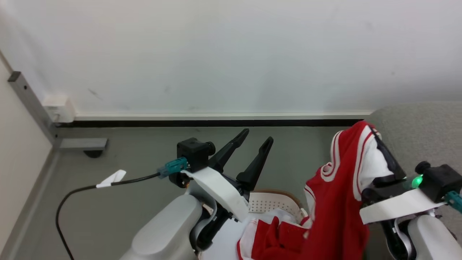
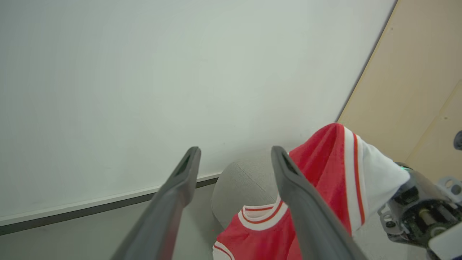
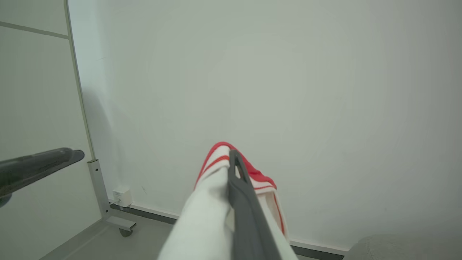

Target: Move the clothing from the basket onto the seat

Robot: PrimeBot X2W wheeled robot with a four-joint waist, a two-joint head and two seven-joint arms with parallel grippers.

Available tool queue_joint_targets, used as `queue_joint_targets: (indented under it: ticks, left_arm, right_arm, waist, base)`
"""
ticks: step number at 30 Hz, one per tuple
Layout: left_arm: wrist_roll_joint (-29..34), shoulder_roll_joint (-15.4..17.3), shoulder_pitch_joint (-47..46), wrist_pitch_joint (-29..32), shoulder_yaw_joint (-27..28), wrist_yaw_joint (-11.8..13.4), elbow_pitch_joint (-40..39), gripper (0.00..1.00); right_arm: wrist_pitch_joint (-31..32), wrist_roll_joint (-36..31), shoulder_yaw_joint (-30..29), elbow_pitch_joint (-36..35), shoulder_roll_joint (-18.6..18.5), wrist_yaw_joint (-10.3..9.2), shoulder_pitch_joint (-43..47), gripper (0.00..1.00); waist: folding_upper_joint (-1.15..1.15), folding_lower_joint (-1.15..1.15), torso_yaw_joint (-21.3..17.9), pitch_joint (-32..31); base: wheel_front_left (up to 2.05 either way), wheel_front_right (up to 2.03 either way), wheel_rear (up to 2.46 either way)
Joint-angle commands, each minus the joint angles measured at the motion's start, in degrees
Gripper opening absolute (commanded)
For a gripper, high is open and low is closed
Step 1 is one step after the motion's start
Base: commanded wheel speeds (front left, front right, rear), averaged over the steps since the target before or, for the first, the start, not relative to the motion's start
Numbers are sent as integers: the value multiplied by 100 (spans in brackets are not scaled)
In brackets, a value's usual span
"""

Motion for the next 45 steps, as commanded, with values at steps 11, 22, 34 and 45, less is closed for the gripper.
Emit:
queue_joint_targets:
  ticks: [11, 22, 34, 45]
  left_arm:
    - [558, 237, 376, -93, 194, -105, -702, 100]
    - [1304, 278, 742, -95, 596, -139, -1039, 100]
    - [1598, 305, 736, -95, 651, -154, -1109, 100]
    - [1741, 569, 286, -96, 262, -158, -1227, 100]
  right_arm:
    - [-3, 1140, -785, -846, -170, -11, 411, 0]
    - [-2, 2069, -919, -1404, -304, -11, 641, 0]
    - [-2, 2179, -723, -1421, -394, -11, 208, 0]
    - [460, 2727, -917, -982, -1103, -11, -1826, 0]
  waist:
    - [0, 0, -1334, 225]
    - [0, 0, -2179, 526]
    - [0, 0, -2367, 771]
    - [0, 0, -2119, 1679]
  base:
    - [0, 0, 0]
    - [0, 0, 0]
    - [0, 0, 0]
    - [0, 0, 0]
